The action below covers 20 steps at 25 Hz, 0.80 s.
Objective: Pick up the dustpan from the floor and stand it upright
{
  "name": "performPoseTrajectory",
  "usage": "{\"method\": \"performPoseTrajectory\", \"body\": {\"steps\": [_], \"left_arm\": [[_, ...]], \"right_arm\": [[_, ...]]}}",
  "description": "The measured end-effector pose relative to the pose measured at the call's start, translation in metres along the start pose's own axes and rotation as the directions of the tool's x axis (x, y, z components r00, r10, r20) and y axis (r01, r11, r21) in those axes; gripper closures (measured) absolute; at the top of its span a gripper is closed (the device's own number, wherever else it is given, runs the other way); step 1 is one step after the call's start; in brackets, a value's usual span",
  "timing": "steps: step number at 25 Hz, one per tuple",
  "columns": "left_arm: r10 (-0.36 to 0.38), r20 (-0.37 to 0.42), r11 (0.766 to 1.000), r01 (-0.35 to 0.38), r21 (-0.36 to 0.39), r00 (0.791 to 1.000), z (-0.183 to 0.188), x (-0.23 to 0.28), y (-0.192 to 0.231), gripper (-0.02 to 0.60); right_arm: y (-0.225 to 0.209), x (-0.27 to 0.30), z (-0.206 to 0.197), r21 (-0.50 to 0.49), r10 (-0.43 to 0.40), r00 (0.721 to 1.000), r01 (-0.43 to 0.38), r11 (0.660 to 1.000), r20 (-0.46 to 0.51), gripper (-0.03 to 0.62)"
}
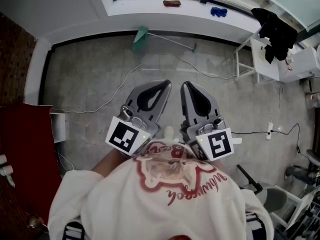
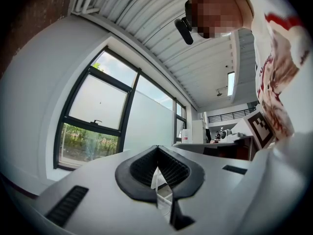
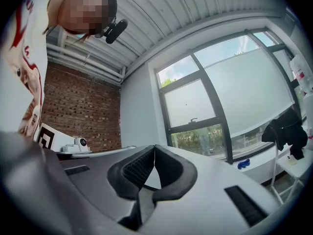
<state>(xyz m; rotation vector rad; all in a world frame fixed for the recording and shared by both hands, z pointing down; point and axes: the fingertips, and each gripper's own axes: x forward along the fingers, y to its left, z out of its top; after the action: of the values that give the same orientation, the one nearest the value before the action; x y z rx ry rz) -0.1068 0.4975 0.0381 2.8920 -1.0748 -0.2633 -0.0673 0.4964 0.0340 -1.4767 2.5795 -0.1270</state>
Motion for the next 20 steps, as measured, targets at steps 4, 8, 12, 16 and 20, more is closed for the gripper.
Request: {"method": "performPoseTrajectory", "body": {"steps": [4,8,12,16,20], "left_arm": [[0.024,0.014,0.999,-0.023,-0.023,1.0,0.002,0.002,-0.004,0.563],[0.017,0.015,1.0,-0.017,0.009,1.0,0.001,0.008,-0.01,0.563],[0.038,0.009,0.999,-0.038,0.01,0.999,-0.003,0.016,-0.013,0.563],[0.061,0.008,0.998,-0.061,0.032,0.998,-0.008,0.028,-0.019,0.563],[0.085,-0.007,0.996,-0.085,0.04,0.996,-0.016,0.035,-0.026,0.563]], "right_arm": [[-0.009,-0.006,0.0,0.004,-0.009,1.0,0.009,1.0,-0.002,0.569],[-0.016,-0.01,-0.002,0.016,0.005,1.0,-0.005,1.0,-0.009,0.569],[-0.021,-0.011,0.002,0.024,0.033,0.999,-0.033,0.999,-0.004,0.569],[-0.038,-0.019,0.0,0.028,0.045,0.999,-0.045,0.999,-0.003,0.569],[-0.058,-0.03,-0.013,0.046,0.043,0.998,-0.04,0.998,-0.048,0.569]]}}
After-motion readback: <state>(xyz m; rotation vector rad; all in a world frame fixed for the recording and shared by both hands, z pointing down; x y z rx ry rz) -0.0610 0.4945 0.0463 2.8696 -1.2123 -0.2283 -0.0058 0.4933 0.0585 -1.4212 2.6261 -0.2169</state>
